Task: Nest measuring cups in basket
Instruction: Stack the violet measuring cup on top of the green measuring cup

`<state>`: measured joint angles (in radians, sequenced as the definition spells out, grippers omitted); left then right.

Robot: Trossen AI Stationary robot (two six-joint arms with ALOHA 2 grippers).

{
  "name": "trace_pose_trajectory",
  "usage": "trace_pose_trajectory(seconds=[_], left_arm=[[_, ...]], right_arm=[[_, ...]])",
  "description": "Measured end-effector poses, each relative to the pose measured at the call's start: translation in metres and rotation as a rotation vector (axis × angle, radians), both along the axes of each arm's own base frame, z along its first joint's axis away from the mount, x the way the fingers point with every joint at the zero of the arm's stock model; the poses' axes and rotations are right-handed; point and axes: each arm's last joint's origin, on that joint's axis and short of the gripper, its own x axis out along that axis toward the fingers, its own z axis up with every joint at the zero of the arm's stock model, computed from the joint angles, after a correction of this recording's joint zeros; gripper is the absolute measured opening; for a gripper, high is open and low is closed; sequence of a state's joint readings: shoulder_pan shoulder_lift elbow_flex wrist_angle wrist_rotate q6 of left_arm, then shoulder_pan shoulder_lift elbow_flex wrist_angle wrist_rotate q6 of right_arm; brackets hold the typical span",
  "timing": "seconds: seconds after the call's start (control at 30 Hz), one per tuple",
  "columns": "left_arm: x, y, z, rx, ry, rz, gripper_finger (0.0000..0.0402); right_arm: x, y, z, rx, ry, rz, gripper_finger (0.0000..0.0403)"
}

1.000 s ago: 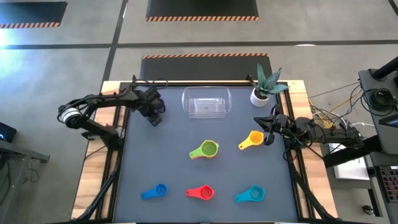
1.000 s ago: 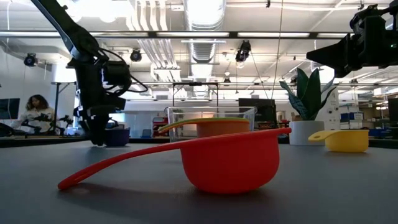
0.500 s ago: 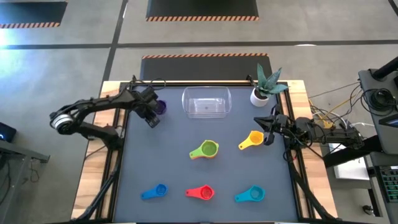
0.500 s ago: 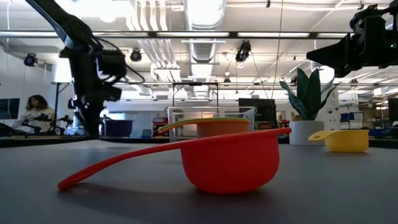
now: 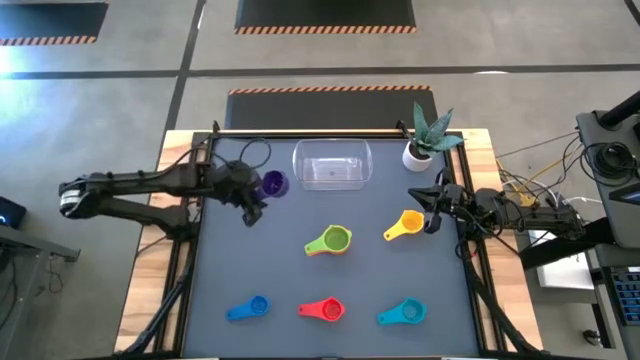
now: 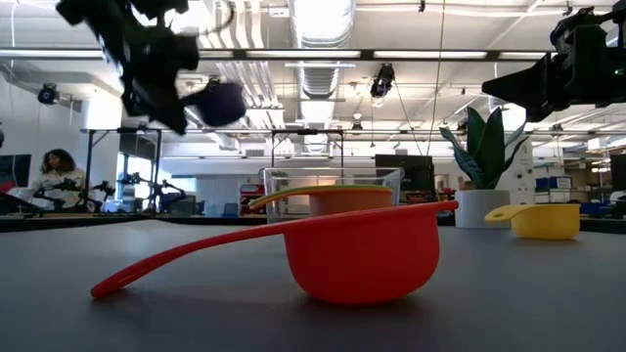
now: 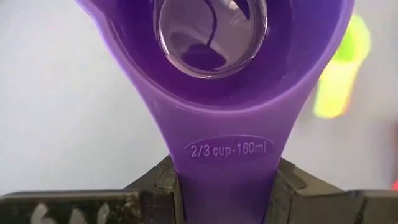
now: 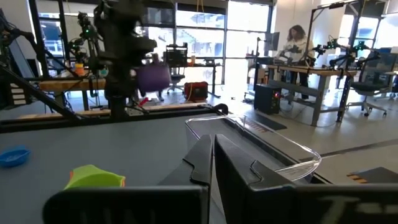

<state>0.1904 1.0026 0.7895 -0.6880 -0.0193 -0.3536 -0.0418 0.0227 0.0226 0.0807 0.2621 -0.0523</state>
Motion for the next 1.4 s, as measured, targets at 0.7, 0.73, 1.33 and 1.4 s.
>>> trace_pose_trajectory(seconds=[0.7, 0.73, 1.33, 1.4], left_arm=[[0.096, -0.040, -0.014, 0.095, 0.023, -0.234, 0.0112], [0.099, -0.040, -0.017, 0.088, 0.023, -0.244, 0.0112], [0.120, -0.052, -0.032, 0.057, -0.041, -0.285, 0.0112], [0.120, -0.055, -0.031, 0.040, -0.044, -0.277, 0.0112]], right_arm=[[0.000, 0.000, 0.000, 0.000, 0.000, 0.000, 0.0009], [0.000, 0.000, 0.000, 0.000, 0.000, 0.000, 0.0009], [0.000, 0.000, 0.000, 0.000, 0.000, 0.000, 0.0009], [0.000, 0.000, 0.000, 0.000, 0.000, 0.000, 0.0009]])
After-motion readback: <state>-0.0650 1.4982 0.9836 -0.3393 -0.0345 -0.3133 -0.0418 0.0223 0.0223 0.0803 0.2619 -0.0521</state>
